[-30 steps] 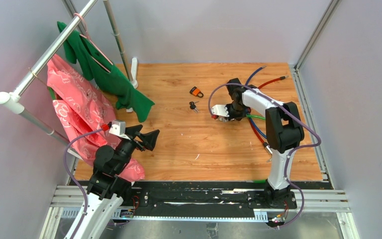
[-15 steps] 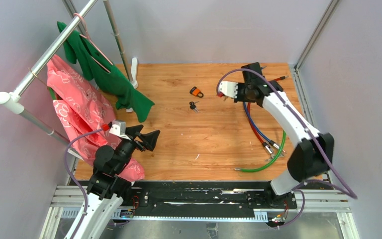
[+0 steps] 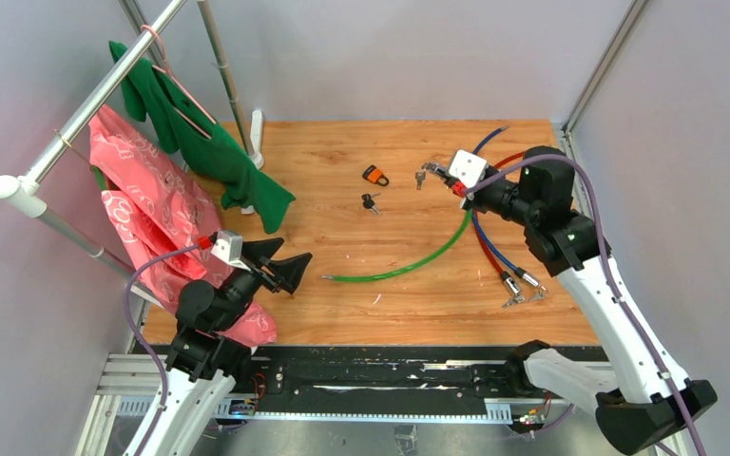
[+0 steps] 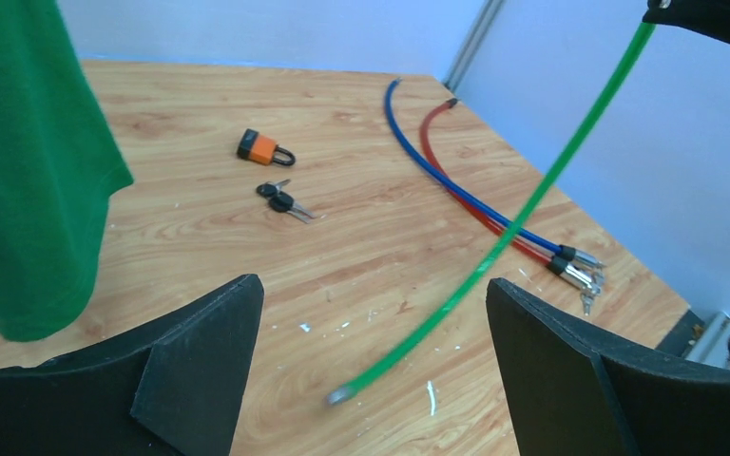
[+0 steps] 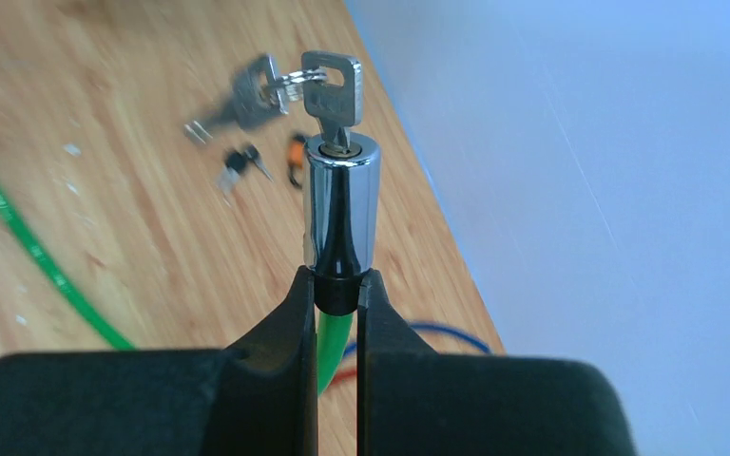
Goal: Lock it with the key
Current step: Pick up the lock from the center of the board.
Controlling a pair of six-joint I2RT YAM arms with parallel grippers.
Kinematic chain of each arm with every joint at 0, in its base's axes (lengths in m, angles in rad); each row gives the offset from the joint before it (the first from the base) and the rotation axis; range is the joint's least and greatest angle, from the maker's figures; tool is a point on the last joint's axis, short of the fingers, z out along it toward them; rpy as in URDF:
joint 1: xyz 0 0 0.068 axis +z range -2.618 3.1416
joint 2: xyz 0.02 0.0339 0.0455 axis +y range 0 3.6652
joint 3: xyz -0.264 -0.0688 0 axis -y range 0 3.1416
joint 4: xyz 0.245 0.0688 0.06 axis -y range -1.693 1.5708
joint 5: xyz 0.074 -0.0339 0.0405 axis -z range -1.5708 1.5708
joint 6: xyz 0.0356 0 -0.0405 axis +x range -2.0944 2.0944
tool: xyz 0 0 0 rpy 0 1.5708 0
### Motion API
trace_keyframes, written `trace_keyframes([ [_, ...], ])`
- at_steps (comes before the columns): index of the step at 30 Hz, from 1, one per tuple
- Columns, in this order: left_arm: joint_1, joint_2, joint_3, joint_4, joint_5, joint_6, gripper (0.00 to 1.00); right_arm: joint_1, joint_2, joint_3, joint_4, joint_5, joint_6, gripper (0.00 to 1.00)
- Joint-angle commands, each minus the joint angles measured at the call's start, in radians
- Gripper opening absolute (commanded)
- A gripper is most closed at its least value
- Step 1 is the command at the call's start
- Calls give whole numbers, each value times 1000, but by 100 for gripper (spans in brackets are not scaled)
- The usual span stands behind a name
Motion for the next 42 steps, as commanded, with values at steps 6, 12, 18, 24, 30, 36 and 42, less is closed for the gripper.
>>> trace_keyframes([
  [6, 9, 44, 74, 41, 282, 123, 79, 187, -20, -125, 214, -385, -111, 0],
  [12, 8, 145, 248, -162, 482, 488, 73, 211, 52, -103, 229, -576, -150, 0],
  [18, 8, 252, 436, -460, 571, 875, 77, 254, 113, -129, 329, -547, -44, 0],
  [24, 8, 366, 460, -644, 589, 915, 73, 280, 130, -186, 610, -9, 345, 0],
  [30, 8, 411, 488, -641, 601, 915, 74, 284, 103, -253, 699, 297, 541, 0],
  [36, 8, 474, 510, -584, 381, 694, 79, 286, 76, -280, 710, 588, 704, 0],
  [42, 9, 497, 484, -472, -17, 428, 80, 282, 55, -342, 701, 691, 707, 0],
])
